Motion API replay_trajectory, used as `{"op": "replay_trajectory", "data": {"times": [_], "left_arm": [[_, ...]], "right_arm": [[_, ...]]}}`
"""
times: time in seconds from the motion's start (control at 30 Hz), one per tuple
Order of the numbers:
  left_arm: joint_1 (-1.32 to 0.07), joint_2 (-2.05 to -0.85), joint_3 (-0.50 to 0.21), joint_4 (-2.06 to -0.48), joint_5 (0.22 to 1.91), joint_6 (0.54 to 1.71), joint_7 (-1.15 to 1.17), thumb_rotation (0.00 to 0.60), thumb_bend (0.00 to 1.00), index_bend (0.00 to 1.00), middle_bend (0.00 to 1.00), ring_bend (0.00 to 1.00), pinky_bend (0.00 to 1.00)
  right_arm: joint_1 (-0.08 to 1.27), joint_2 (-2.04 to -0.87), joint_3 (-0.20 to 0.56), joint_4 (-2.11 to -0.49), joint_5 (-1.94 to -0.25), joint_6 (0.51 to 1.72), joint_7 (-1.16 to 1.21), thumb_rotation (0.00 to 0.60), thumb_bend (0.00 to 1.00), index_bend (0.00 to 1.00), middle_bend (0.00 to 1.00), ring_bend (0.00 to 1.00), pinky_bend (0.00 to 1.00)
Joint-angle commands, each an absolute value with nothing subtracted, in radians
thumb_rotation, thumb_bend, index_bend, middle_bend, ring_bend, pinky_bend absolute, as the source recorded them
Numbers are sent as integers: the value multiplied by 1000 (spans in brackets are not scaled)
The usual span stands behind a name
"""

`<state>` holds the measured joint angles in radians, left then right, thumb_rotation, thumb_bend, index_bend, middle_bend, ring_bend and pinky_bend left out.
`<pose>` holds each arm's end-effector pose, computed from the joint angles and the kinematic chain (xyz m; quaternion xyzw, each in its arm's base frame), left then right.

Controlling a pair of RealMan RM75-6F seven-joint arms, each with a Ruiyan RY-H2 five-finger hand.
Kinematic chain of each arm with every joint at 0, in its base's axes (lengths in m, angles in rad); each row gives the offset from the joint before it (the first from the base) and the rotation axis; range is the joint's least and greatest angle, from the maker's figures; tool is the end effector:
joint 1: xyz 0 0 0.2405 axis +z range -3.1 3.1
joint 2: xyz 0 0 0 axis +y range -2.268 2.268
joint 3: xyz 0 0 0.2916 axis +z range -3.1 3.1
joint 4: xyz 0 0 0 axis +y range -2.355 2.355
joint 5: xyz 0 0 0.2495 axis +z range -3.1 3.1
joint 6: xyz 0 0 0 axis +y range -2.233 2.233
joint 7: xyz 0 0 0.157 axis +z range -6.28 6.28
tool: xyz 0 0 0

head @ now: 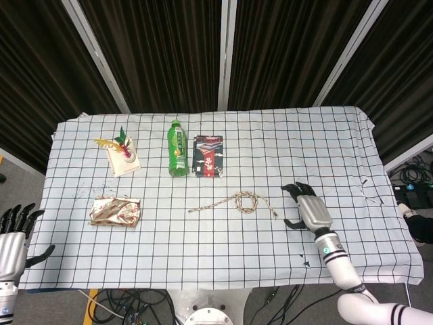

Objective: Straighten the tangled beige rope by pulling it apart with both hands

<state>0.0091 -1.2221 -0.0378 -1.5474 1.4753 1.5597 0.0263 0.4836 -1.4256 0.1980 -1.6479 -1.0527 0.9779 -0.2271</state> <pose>-0.3788 0.1622 0.1172 -0.5527 -0.4058 -0.3767 0.6229 -0.2462 -0.3304 -0.0208 0.6411 -0.5273 0.3568 0.4286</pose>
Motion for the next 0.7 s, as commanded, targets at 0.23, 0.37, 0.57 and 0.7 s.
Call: {"op": "replay_trajectory", "data": {"times": [0.23, 0.37, 0.57, 0.7], "left_arm": [[10, -1231, -39, -1514, 1464, 1548, -8, 600, 122, 208, 88, 0, 0], [8, -1234, -40, -1504, 1462, 1542, -16, 600, 122, 208, 88, 0, 0], [7, -1237, -41, -1496, 1460, 1539, -24, 600, 122, 208, 88, 0, 0], [7, -1237, -41, -1493, 1459, 1539, -27, 600, 122, 208, 88, 0, 0]], "right_arm": [[576, -1558, 241, -1533, -933, 942, -277, 600, 121, 155, 116, 0, 0], [602, -1592, 243, -1493, -916, 936, -291, 600, 121, 155, 116, 0, 0], [623, -1624, 226, -1443, -906, 943, -324, 600, 121, 155, 116, 0, 0], [624, -1622, 221, -1424, -890, 952, -339, 600, 121, 155, 115, 0, 0]]}}
